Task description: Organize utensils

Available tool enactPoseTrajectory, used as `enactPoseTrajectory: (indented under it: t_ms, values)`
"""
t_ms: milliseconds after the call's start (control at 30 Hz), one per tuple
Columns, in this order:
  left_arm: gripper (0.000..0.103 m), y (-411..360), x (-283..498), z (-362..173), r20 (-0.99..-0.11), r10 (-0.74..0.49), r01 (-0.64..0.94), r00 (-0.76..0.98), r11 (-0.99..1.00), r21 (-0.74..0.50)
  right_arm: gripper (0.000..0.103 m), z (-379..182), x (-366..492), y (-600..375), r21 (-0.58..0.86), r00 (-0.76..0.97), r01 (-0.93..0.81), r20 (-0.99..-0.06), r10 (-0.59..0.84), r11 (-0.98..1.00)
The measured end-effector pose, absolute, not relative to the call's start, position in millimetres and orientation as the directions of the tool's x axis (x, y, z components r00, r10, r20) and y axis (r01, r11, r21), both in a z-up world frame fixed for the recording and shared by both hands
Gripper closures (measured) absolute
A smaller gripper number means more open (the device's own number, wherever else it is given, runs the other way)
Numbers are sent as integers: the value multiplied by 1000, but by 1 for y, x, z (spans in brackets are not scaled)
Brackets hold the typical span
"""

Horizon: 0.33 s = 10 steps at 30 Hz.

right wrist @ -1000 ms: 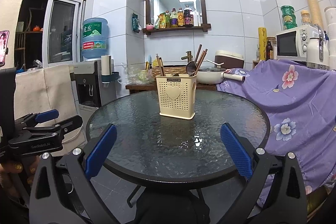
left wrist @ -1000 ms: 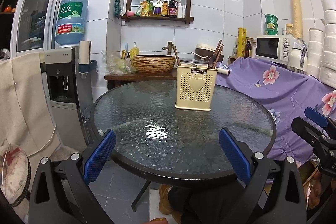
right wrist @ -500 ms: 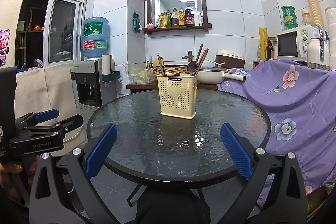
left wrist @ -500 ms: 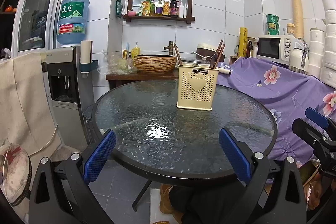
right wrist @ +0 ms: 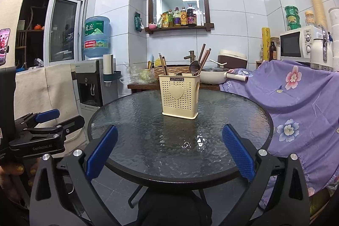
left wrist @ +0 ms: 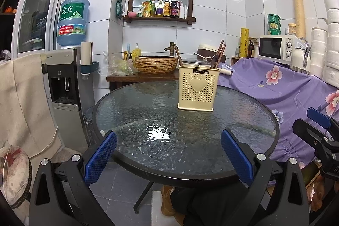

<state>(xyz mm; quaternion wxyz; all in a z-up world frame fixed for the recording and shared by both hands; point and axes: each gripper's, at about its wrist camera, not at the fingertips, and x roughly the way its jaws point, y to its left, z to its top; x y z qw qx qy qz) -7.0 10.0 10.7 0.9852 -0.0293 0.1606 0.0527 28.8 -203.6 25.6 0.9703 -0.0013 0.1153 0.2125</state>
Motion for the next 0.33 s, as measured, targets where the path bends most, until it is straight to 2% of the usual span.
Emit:
enactPoseTrajectory:
  t_ms: [333]
  values:
    - [6,10,-6,9,-333,101,-123,938,991,-46,6,25,29,-204,45,881,-416,-230,415,908]
